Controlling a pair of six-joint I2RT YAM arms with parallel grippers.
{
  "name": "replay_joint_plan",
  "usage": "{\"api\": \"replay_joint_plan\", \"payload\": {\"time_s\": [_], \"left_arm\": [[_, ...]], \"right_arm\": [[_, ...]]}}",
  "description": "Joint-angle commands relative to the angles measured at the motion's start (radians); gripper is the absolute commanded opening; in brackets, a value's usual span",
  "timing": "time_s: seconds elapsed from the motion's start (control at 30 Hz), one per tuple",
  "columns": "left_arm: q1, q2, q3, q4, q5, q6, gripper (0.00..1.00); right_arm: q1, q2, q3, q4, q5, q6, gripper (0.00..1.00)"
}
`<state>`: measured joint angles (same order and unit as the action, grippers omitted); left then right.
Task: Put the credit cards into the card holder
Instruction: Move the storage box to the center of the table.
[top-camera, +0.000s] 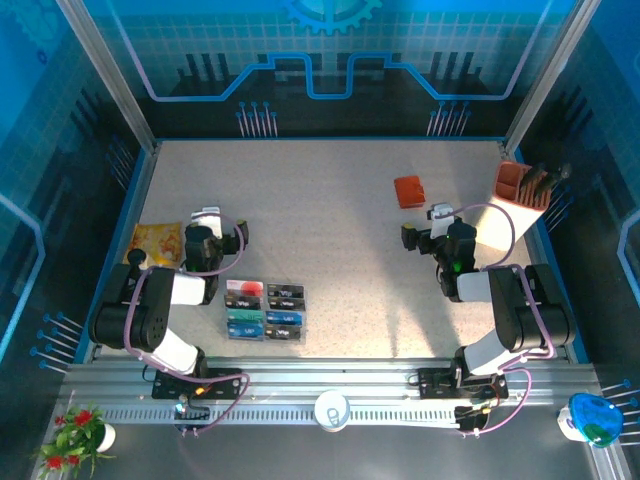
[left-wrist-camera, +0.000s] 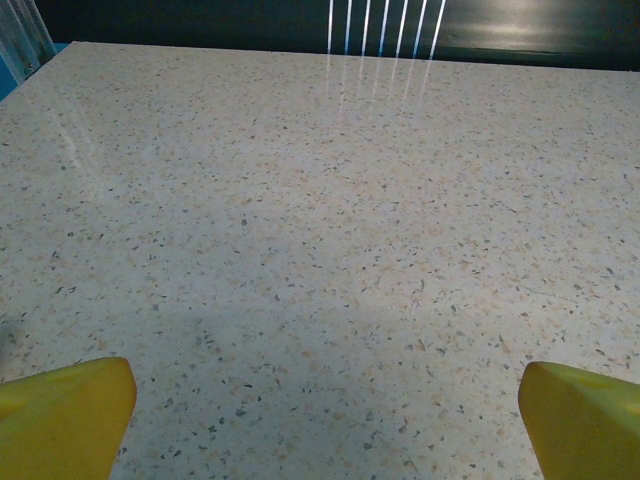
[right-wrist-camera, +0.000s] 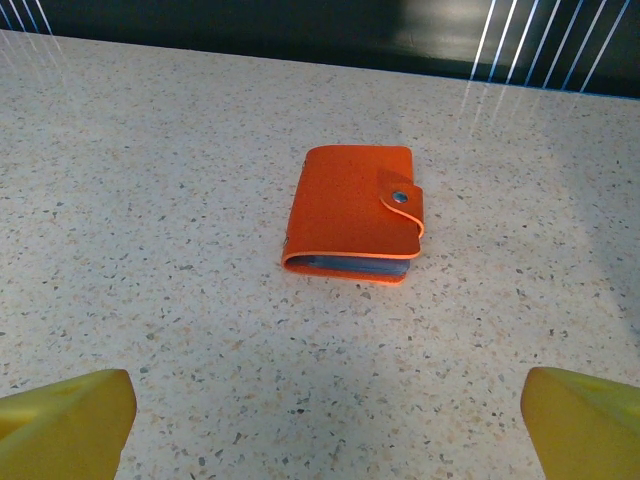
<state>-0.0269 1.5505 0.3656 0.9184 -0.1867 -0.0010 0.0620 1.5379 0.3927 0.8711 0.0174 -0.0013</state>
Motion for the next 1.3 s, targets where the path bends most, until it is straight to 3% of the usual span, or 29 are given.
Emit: {"api": "replay_joint_plan", "payload": {"time_s": [0.0,0.13,0.27,0.4,0.5,0.57,0.67,0.77,0.83,0.93,1.07,1.27], "left_arm": [[0.012,0.003,0.011,0.014,0.025,-0.019,0.99],[0.012,-0.03,0.006,-0.001,0.018,-0.023,0.99],[0.012,-0.139,0.037,-0.152,-0.014,-0.031,0.99],[0.012,-0.262,0.093,-0.371,-0.084,-0.091,0.99],[0.012,-0.348,0.138,-0.523,-0.097,-0.156,0.99],[0.012,-0.413,0.207,-0.707,-0.11,-0.224,0.99],[0.012,-0.471,0.339,-0.996,-0.113,-0.349,0.99],[0.012,-0.499,0.458,-1.272,-0.054,-0.49,0.99],[0.012,-0.519,0.494,-1.41,0.024,-0.583,0.99],[0.012,-0.571,0.502,-1.557,0.151,-0.671,0.99],[0.01,-0.715,0.434,-1.665,0.265,-0.734,0.99],[0.007,-0.903,0.345,-1.788,0.334,-0.79,0.99]], "right_arm": [[-0.018,0.004,0.014,0.003,-0.015,-0.003,1.0],[-0.007,-0.012,-0.011,0.04,-0.032,-0.028,1.0],[0.074,-0.103,-0.054,0.047,0.131,-0.071,1.0],[0.131,-0.243,-0.022,-0.155,0.216,-0.062,1.0],[0.142,-0.351,0.036,-0.361,0.179,-0.005,1.0],[0.14,-0.417,0.095,-0.54,0.154,0.092,1.0],[0.108,-0.531,0.143,-0.747,0.166,0.449,1.0],[0.067,-0.622,0.134,-0.715,-0.129,0.498,1.0],[0.099,-0.656,0.166,-0.768,-0.219,0.491,1.0],[0.224,-0.664,0.262,-0.982,-0.233,0.426,1.0],[0.486,-0.637,0.326,-1.191,-0.118,0.382,0.96],[0.887,-0.542,0.302,-1.24,0.107,0.443,0.95]]}}
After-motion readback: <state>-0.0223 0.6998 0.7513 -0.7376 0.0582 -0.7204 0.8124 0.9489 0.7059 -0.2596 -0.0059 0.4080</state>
